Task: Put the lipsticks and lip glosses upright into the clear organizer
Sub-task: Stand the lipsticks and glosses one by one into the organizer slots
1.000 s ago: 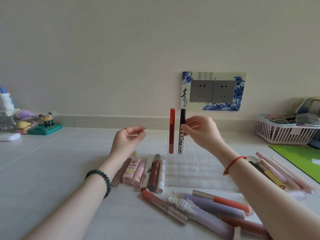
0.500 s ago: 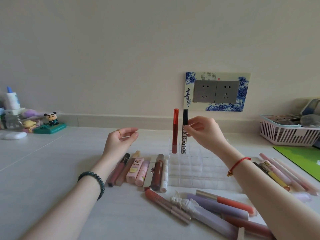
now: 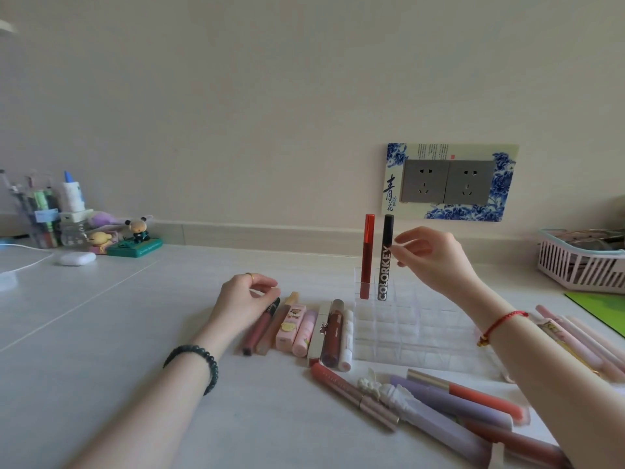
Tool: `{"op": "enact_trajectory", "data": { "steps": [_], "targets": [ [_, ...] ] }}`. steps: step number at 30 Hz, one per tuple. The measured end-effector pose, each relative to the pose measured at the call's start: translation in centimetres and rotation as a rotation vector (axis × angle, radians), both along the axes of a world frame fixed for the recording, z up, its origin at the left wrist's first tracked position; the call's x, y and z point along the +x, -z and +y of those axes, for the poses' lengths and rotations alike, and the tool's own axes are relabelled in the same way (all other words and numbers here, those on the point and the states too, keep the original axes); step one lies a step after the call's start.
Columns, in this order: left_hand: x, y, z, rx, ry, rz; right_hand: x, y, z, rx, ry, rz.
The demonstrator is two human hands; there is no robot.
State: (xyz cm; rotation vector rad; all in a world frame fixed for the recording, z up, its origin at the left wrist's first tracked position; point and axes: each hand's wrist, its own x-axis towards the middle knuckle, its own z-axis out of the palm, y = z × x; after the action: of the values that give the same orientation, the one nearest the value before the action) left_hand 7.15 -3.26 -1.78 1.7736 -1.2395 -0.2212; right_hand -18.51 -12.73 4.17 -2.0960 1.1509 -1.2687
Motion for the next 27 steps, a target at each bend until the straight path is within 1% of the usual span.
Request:
{"op": "enact_trajectory", "data": {
  "steps": [5, 7, 9, 11, 15, 17, 22, 27],
  "targets": [
    [-1.3, -0.5, -1.2, 0.100, -0.072, -0.235, -1.2, -1.1, 0.1, -0.039, 0.037, -0.031],
    [-1.6, -1.0, -1.8, 0.101, -0.119, -0.335, -1.7, -1.5, 0.2, -0.037, 0.036, -0.049],
    [-1.9, -1.4, -2.5, 0.100, -0.140, -0.403, -2.1, -1.6, 0.3, -0.034, 0.042, -0.062],
    [-2.2, -1.6, -3.1, 0.160, -0.146, -0.444, -2.4, -1.7, 0.3, -0.035, 0.046, -0.067],
    [-2.3, -1.8, -4.3, 0.330, -0.139, -0.501, -2.6, -1.9, 0.2, -0.034, 0.052, -0.080],
    [-2.3, -1.8, -4.8, 0.375, -0.130, -0.528, -2.7, -2.0, 0.1, -0.036, 0.055, -0.088],
    [-2.3, -1.5, -5.2, 0.402, -0.137, -0.545, -3.0, -2.2, 0.1, -0.052, 0.057, -0.092],
    [-2.4, -1.9, -4.9, 0.375, -0.154, -0.462, -3.2, -2.4, 0.2, -0.054, 0.056, -0.105]
  ]
}}
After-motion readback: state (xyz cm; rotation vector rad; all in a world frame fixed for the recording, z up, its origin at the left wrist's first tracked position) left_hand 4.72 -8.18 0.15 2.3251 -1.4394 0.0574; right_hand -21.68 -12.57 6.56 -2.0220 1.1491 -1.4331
